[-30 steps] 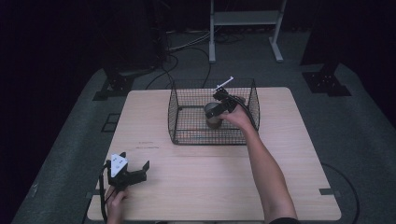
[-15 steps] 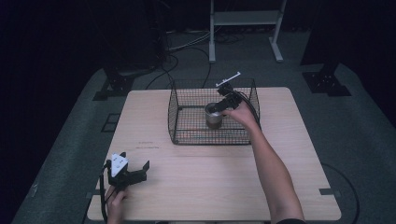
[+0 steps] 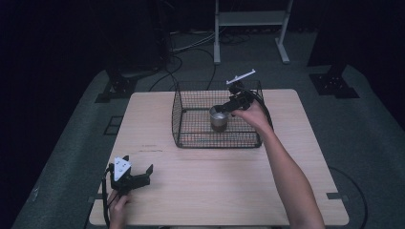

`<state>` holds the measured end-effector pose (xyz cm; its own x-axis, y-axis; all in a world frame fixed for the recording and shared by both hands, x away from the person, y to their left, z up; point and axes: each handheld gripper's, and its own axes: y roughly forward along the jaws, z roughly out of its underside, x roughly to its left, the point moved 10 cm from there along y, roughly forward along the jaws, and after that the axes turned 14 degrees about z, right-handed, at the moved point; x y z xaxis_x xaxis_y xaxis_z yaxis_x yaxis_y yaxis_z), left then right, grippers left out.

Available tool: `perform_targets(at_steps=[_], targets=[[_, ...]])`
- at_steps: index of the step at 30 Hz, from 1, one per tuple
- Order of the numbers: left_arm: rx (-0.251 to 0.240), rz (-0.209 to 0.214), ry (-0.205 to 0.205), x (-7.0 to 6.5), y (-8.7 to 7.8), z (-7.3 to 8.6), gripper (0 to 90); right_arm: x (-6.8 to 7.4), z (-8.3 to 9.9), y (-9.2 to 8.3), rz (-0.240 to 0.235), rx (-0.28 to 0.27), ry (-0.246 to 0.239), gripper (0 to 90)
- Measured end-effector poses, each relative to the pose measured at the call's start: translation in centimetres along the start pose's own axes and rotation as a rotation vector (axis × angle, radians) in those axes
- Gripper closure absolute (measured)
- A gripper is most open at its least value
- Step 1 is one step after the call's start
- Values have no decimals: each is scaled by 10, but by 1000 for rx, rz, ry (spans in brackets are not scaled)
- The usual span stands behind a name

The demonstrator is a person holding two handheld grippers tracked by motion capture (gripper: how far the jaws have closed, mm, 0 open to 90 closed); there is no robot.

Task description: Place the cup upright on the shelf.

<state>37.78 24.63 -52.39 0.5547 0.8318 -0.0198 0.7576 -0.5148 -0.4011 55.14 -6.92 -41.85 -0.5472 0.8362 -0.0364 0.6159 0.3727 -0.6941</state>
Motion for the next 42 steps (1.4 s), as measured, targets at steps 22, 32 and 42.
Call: perform_targets(at_steps=[22,32,42], targets=[[6,-3,9,0,1,0,0,6,15,-51,-52,-73,-25,131],[7,-4,11,0,1,0,0,13,35,-66,-68,-87,-59,131],[5,-5,10,-1,2,0,0,14,51,-77,-80,-99,-63,131]])
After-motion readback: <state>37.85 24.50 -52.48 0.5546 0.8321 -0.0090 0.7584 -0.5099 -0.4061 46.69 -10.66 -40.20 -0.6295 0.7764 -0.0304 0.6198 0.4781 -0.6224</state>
